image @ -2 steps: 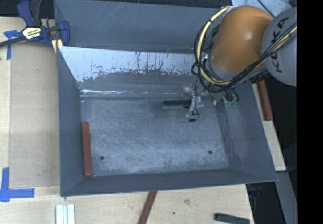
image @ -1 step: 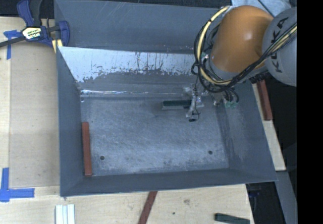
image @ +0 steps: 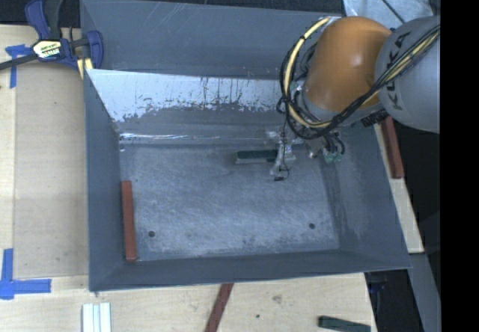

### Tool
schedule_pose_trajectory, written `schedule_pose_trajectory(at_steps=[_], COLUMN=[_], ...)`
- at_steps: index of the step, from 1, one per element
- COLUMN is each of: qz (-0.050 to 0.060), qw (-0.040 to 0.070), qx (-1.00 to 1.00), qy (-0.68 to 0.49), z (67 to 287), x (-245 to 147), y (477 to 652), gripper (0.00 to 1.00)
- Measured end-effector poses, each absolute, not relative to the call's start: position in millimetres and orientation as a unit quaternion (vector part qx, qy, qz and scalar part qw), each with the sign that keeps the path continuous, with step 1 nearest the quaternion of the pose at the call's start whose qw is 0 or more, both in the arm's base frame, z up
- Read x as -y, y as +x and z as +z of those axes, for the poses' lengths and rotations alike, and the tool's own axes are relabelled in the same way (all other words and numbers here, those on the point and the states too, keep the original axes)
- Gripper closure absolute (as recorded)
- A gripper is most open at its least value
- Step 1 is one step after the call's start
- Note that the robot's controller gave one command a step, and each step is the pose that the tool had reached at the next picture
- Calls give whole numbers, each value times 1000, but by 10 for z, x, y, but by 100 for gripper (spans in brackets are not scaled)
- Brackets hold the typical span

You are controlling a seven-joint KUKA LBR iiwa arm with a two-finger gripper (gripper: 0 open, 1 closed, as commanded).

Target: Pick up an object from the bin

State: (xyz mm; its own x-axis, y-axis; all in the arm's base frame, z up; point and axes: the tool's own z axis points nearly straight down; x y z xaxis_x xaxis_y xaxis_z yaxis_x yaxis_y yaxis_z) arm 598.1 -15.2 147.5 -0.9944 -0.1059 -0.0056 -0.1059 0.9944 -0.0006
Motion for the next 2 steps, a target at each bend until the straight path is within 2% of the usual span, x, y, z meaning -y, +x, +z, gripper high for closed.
schedule_pose_trajectory(at_steps=[1,2], qz=[0,0], qw=[2,2], qx=[-998,-998], qy=[-65,-56], z=[1260,2358], x=[128,227], y=[6187,6014], gripper=[100,100])
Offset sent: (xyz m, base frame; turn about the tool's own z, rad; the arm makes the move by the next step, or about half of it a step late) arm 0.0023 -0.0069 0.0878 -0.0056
